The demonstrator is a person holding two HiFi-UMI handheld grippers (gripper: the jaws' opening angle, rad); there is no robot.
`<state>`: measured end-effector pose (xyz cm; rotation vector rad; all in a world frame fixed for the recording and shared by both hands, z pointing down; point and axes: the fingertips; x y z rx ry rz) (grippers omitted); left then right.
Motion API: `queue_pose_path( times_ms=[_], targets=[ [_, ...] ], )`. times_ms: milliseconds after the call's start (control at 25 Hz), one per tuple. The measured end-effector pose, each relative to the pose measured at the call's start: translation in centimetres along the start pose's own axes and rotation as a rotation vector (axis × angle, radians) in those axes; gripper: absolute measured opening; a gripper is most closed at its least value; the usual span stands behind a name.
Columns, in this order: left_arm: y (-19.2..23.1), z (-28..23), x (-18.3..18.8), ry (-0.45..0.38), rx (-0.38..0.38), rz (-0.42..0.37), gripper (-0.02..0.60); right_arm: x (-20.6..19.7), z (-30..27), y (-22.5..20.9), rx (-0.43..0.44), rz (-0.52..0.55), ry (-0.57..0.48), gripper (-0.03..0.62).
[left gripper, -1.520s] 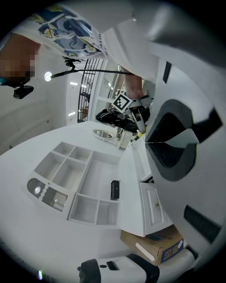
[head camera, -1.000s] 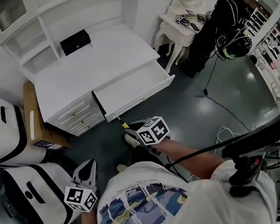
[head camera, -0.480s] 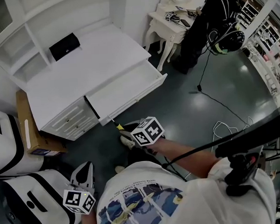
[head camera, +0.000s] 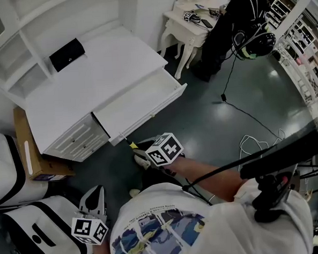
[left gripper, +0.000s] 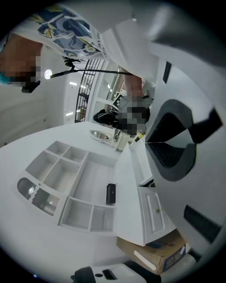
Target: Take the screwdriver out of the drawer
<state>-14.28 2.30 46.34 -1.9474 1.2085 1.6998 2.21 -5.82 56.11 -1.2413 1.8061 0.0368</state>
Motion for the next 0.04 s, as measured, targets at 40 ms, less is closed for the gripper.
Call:
queue_pose_path(
  times_ms=[40],
  targets=[
    [0.13, -0.19, 0.01, 0.001, 0.001, 0.002, 0.014, 0.10, -0.16, -0.18, 0.000, -0.001, 0.001, 0.095]
  ],
)
Point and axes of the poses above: the fingertips, and each gripper's own axes: z backward along the fingers, y to its left, x out of its top, and after that the axes turned 8 degrees about -y, right-handed
